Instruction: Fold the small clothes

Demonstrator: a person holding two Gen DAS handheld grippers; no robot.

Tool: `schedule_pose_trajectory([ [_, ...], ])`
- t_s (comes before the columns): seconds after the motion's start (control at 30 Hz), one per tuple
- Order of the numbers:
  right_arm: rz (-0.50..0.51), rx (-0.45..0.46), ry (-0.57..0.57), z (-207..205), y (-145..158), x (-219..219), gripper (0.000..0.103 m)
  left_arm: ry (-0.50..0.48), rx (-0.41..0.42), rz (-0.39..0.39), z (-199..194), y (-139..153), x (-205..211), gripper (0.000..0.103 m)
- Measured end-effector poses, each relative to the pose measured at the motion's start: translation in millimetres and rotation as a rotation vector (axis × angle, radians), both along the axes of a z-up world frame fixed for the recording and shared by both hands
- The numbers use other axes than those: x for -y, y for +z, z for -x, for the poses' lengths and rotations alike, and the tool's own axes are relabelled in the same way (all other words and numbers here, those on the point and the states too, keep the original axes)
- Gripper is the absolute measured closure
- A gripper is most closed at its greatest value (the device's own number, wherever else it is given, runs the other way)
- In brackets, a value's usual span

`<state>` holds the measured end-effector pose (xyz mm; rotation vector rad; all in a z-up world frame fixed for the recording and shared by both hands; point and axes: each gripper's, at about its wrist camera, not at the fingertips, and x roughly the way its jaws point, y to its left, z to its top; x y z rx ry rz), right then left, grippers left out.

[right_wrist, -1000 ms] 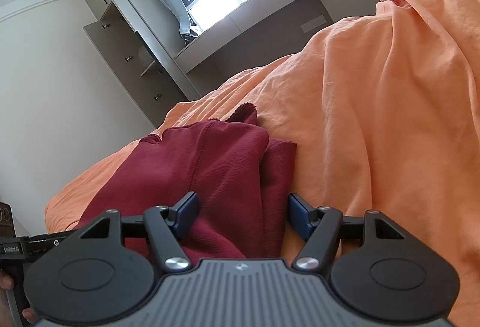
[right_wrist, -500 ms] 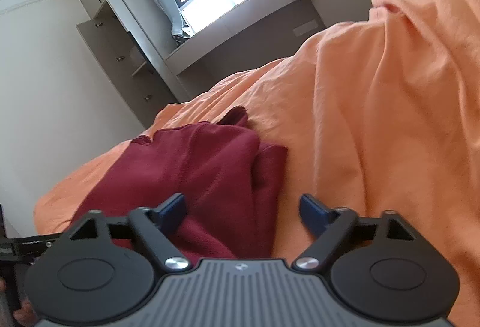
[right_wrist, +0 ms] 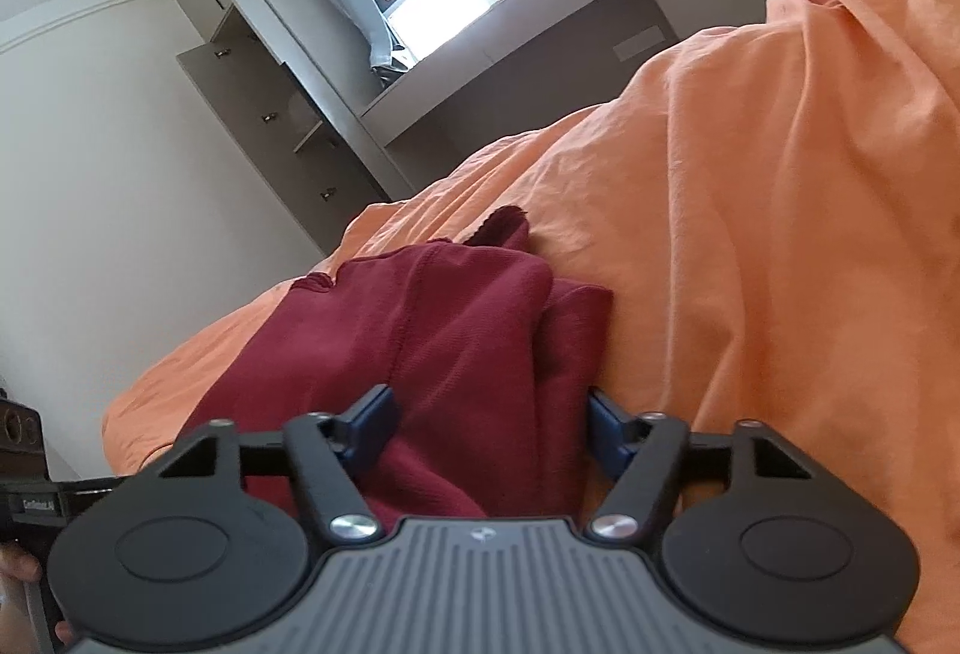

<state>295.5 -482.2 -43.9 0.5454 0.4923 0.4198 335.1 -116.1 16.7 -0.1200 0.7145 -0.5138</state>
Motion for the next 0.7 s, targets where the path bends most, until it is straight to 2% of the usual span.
schedule_pose_trajectory([
  [0.17, -0.036, -0.015, 0.002, 0, -3, 1, 0.038, 0.009, -0.023, -0.012, -3, 1, 5, 0.000],
  [0.23, -0.036, -0.012, 0.000, 1, -3, 0, 0.044, 0.015, -0.035, -0.025, -5, 4, 8, 0.002],
  [0.3, -0.020, 0.006, 0.010, 4, 1, -3, 0.054, 0.002, -0.038, -0.029, -4, 8, 11, 0.010],
  [0.37, 0.005, 0.024, 0.016, 7, 4, -7, 0.061, -0.025, -0.042, -0.023, -2, 11, 14, 0.025],
  [0.5, 0.027, 0.039, 0.008, 10, 6, -12, 0.066, -0.036, -0.050, -0.038, -3, 12, 23, 0.030],
  [0.6, 0.039, 0.052, -0.001, 14, 8, -14, 0.070, -0.028, -0.033, -0.070, -1, 15, 30, 0.039],
  [0.7, 0.088, 0.102, -0.014, 23, 15, -18, 0.076, -0.026, 0.018, -0.130, 7, 22, 39, 0.052],
])
